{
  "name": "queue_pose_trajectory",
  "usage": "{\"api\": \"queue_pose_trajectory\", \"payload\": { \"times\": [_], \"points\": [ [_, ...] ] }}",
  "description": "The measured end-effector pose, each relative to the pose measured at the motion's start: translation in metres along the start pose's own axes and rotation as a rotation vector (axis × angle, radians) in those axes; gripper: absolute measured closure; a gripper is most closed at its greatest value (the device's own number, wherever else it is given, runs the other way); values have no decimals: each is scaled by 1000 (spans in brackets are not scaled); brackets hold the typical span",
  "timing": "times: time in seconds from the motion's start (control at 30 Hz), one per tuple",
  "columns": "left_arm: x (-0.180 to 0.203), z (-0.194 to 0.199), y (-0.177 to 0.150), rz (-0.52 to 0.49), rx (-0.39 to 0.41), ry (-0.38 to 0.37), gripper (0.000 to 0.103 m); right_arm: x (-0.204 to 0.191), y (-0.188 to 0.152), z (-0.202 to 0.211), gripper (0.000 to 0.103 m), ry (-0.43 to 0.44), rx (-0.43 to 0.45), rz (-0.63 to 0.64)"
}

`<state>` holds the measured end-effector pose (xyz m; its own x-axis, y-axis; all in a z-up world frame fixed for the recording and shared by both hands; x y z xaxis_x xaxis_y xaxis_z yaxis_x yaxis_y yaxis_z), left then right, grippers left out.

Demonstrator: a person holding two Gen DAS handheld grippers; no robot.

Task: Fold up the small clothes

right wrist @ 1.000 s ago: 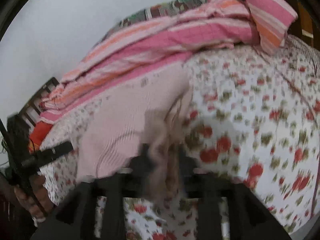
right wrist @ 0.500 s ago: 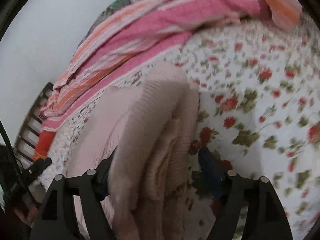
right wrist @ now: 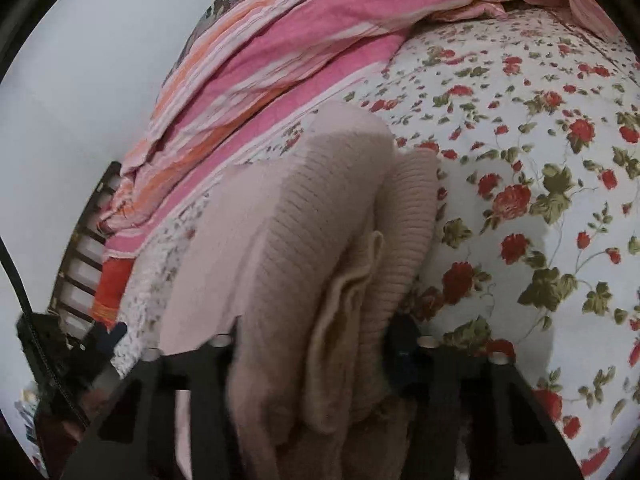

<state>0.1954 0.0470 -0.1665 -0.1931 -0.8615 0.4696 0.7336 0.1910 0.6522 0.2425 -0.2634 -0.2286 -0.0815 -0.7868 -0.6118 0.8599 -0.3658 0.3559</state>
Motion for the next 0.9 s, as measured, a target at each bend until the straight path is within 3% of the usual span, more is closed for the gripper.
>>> {"api": "queue_pose_trajectory", "payload": {
  "times": [0.17, 0.3, 0.43, 0.57, 0.7, 0.73, 0.8, 0.9],
  "points": [
    [-7, 14, -7, 19, 7, -12, 46, -47, 14, 43, 65, 31, 111, -30],
    [-13, 19, -13, 33, 6, -25, 46, -103, 22, 66, 66, -31, 211, 96],
    [-22, 26, -15, 49, 16, -33, 46, -149, 27, 63, 66, -102, 279, 178],
    [-35, 31, -14, 61, 19, -22, 46, -168, 39, 36, 66, -56, 262, 123],
    [-53, 31, -11, 77, 19, 0, 46, -190, 43, 5, 66, 103, 223, 45],
    [-56, 30, -10, 78, 16, 4, 46, -193, 44, -4, 66, 181, 221, 7],
    [-63, 23, -10, 74, 2, 16, 46, -185, 44, -21, 66, 249, 209, -64],
    [-63, 10, -15, 54, -29, 19, 46, -140, 36, -57, 65, 158, 159, -109]
  ]
}}
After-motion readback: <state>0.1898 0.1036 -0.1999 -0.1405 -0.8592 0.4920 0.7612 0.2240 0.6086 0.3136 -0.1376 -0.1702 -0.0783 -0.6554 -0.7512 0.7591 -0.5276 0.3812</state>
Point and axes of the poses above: each gripper's, at about its wrist camera, not at the fingertips, and z roughly against the way its jaws point, x to its right, y to its top, the point moved 10 cm from there along -z, roughly the way its jaws point, and after that the axes turned 4 degrees about -z, right-handed, at the moved point
